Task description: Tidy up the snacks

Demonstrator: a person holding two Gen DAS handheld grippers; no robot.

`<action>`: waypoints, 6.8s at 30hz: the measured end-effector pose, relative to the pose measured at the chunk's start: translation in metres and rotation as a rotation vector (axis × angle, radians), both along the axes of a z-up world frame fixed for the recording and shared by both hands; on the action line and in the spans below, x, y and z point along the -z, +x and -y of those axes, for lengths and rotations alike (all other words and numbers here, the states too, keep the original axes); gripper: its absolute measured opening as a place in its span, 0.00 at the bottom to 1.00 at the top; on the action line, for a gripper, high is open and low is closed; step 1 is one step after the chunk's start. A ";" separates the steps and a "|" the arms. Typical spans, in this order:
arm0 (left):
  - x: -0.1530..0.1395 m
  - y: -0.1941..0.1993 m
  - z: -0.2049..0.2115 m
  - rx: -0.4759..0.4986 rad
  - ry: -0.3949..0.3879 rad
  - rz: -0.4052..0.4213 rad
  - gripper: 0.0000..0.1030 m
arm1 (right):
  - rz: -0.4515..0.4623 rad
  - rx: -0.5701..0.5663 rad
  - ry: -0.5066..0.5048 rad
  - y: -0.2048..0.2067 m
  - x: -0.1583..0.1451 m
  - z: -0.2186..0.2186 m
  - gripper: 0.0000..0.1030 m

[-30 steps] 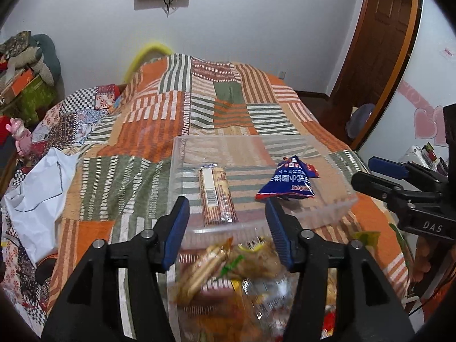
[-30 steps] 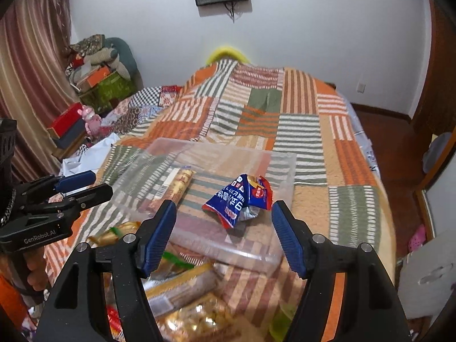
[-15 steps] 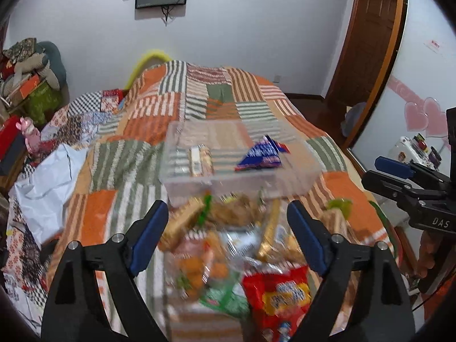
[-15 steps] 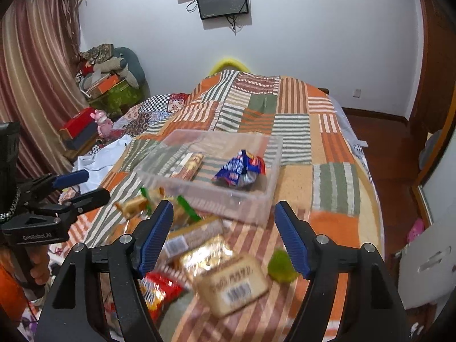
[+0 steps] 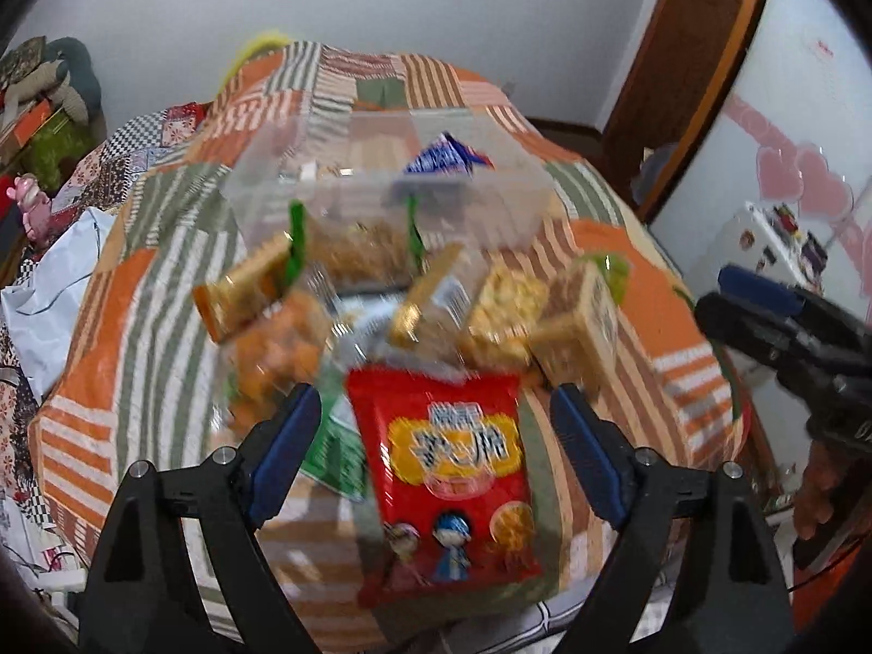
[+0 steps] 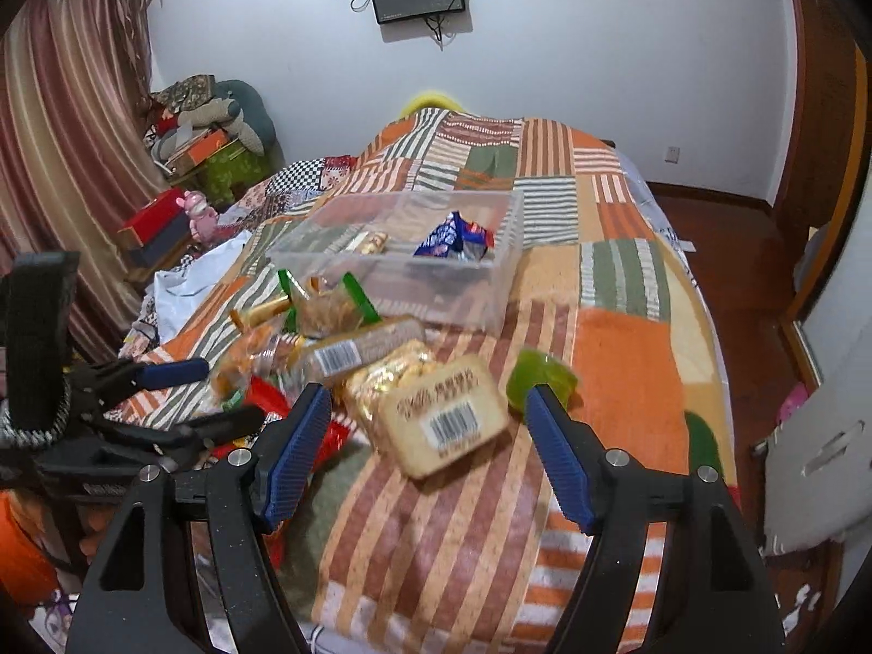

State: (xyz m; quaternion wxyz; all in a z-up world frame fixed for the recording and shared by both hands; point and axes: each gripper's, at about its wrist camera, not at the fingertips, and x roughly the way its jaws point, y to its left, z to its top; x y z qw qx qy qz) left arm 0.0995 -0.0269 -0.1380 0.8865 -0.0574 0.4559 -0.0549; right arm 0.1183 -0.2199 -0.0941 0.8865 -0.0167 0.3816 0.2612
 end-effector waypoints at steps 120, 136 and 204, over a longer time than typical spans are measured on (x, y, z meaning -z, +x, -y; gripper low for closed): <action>-0.047 0.144 -0.093 -0.083 -0.016 0.226 0.64 | 0.128 0.055 0.116 0.108 -0.017 -0.031 0.33; -0.006 0.214 -0.066 -0.057 0.008 0.129 0.64 | 0.065 0.078 0.071 0.144 0.014 -0.051 0.33; 0.044 0.056 -0.095 -0.110 -0.004 -0.103 0.75 | -0.078 0.130 -0.030 0.056 0.044 0.028 0.66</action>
